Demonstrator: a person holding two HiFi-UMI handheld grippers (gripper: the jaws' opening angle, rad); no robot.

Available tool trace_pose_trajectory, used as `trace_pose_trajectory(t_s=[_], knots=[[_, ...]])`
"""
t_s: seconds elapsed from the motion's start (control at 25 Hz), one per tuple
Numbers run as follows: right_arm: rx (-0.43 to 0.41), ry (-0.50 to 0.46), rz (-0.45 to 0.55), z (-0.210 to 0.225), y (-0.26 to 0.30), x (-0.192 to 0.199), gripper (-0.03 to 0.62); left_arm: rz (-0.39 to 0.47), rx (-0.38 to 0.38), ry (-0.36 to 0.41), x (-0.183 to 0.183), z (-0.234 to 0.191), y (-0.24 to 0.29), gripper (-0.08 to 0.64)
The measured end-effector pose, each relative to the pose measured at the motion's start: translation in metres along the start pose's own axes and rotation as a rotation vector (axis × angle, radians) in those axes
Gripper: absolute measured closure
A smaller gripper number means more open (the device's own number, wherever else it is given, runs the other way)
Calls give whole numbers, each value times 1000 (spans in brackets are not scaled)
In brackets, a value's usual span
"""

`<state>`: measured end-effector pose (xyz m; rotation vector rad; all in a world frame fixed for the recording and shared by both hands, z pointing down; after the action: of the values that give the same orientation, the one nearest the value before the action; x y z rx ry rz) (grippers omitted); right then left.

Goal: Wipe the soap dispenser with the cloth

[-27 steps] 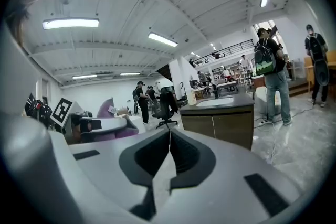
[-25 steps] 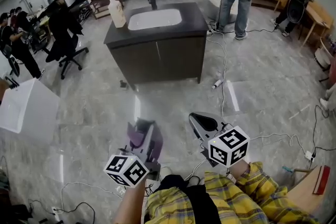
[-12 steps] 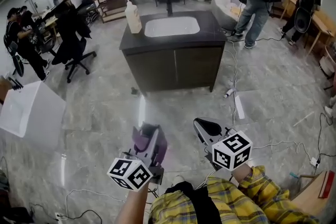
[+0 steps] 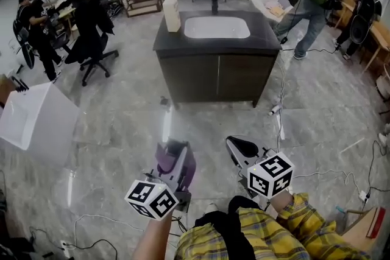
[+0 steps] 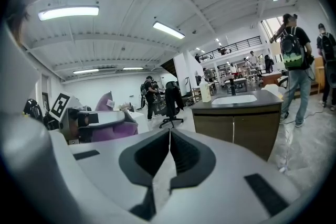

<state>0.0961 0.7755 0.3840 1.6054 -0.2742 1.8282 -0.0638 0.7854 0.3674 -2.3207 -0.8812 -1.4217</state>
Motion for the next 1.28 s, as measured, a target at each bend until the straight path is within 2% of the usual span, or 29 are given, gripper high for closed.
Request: trace_pose_trajectory(t_s=[0.2, 0.36, 0.64, 0.96, 1.28], knots=[[3, 48, -4, 19, 28, -7, 586, 21, -44, -13, -10, -18, 14, 492], [-25, 39, 2, 42, 61, -20, 586, 36, -78, -4, -22, -38, 40, 492], [-73, 20, 17, 116, 113, -59, 586, 52, -130, -5, -37, -65, 126, 492], [-111, 19, 27, 201, 155, -93, 586, 77, -147, 20, -57, -72, 223, 492], [-130, 41, 27, 249, 181, -102, 586, 62, -167, 13, -55, -78, 273, 492]])
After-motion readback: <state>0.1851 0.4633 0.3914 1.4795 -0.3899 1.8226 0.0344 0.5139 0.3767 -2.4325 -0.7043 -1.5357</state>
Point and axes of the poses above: the fingertips, and each gripper's own axes: y forward along the fingers, z to its right, x out of its underside, the point moved 3 cm from there along -y, backward along the fingers, and after that the axes turned 1 degree about -y, right-handed, at the moved point
